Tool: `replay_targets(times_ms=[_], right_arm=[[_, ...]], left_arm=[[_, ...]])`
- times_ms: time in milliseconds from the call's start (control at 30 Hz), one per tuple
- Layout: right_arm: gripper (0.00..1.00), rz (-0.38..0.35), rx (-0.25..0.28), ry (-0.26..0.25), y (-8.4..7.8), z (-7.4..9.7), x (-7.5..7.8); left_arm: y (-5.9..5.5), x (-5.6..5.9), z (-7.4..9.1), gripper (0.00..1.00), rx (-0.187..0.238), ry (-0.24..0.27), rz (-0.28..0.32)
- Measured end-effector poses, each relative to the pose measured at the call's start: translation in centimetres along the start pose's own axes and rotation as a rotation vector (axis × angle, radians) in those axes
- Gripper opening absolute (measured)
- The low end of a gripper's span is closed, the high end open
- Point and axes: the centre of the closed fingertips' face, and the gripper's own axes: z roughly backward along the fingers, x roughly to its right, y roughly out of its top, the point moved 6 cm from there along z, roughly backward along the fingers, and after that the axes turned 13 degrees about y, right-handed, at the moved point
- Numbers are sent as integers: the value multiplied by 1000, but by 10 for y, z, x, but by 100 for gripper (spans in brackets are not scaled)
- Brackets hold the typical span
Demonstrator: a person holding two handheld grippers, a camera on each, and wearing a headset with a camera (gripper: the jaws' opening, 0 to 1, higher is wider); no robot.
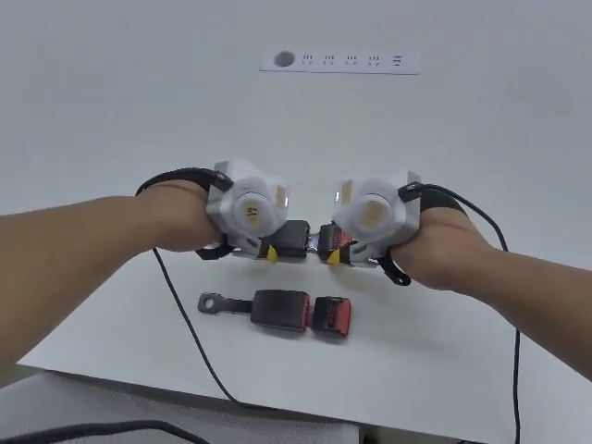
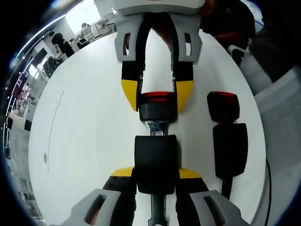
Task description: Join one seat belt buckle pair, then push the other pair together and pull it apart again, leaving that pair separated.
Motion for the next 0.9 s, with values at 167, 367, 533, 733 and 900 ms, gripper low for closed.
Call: replay_targets(times_ms=[167,367,533,733,900], right_arm=[[29,-8,10,-10,-3,2,-3],[29,-25,6,-21,-15,10,-9],[30,-50,-6,-40,-38,26,-18],[30,-83,-26,-58,-63,45,-23],[31,-97,-50,-70,-85,62,-29]], left_arm=[[0,1,0,32,7,1,-5],[3,1,1,32,-4,-1,-24],[2,1,1,33,-9,5,-24],[4,1,2,33,-21,6,-31],[5,1,2,33,-27,7,-36]])
